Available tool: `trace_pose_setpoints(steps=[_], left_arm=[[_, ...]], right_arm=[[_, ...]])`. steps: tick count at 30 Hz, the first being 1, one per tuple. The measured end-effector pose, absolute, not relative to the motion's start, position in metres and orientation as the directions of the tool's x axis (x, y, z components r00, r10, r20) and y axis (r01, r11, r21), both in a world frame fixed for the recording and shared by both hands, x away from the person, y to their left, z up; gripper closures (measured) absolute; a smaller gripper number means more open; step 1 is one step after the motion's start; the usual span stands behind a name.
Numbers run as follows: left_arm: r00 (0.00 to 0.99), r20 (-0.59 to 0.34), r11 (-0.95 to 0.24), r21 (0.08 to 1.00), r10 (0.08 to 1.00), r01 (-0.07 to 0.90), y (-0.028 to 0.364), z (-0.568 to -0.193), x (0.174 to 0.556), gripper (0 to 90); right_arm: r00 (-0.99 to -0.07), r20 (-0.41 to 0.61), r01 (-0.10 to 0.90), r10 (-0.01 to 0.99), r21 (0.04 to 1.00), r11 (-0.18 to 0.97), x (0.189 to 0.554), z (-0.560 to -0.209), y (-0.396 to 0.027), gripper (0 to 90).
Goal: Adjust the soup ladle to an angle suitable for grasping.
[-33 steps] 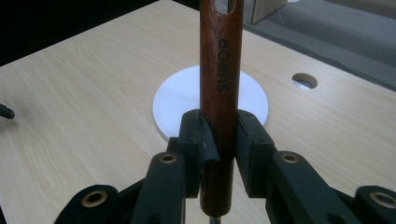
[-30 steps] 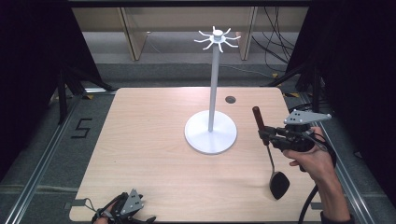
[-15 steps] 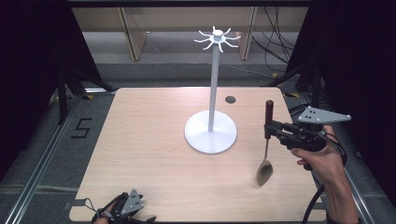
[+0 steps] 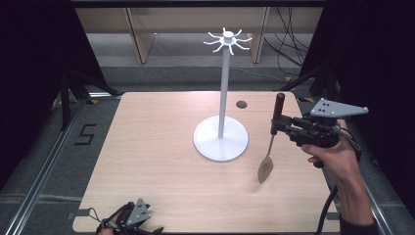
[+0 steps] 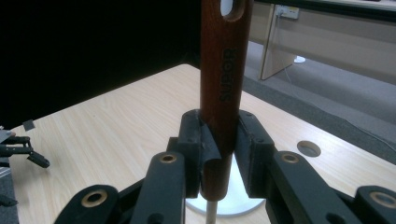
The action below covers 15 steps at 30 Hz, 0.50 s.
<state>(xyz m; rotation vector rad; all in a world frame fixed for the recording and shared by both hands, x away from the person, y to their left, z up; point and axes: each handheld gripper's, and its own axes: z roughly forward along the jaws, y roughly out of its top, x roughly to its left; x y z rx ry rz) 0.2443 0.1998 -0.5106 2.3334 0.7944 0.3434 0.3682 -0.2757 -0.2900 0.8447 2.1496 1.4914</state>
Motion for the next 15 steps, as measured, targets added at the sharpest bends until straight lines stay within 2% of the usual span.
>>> trace_pose_setpoints(steps=[9,15], left_arm=[[0.784,0.037,-0.611,0.649,0.620,0.453,0.200,-0.510,0.244,15.5],[0.784,0.037,-0.611,0.649,0.620,0.453,0.200,-0.510,0.244,15.5]], right_arm=[[-0.732,0.033,0.257,0.680,0.938,0.230,0.383,-0.276,-0.262,74.1],[-0.720,-0.005,0.225,0.694,0.944,0.240,0.399,-0.264,-0.252,74.1]])
